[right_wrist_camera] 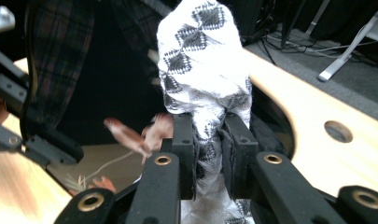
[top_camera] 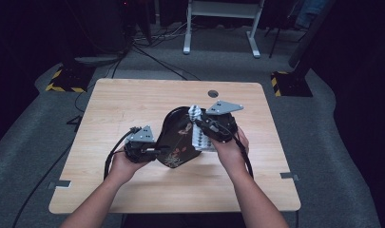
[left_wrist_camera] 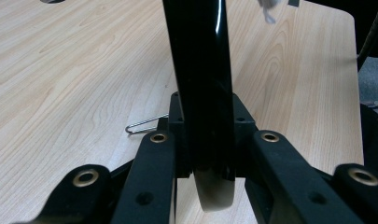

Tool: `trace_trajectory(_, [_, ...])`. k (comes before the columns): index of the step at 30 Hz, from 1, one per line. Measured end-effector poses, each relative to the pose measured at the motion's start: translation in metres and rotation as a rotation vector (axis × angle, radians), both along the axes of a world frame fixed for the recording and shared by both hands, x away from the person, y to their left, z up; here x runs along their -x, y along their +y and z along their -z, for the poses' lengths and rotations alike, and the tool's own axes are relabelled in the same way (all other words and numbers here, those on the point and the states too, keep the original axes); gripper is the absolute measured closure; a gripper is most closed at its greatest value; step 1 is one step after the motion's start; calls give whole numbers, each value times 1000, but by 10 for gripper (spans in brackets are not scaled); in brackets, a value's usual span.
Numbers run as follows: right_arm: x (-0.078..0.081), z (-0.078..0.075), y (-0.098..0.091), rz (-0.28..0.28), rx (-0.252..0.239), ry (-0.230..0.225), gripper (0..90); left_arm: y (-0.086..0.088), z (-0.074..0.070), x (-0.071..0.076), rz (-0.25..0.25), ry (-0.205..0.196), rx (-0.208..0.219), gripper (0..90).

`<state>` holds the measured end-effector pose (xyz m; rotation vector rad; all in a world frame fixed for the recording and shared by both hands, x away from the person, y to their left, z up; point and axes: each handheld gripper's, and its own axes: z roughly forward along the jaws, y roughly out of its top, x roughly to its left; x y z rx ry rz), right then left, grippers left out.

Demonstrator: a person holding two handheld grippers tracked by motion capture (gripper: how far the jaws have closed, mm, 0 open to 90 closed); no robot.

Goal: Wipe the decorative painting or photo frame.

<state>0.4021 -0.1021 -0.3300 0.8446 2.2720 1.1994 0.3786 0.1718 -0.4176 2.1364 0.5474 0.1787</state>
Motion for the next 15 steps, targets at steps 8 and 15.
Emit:
trace_trajectory(8, [1,1,-1,4,-6,-3,778,0,0,0,3,2,-5,780])
trace_trajectory(15, [2,29,0,-5,13,54,778,0,0,-1,3,4,-5,779])
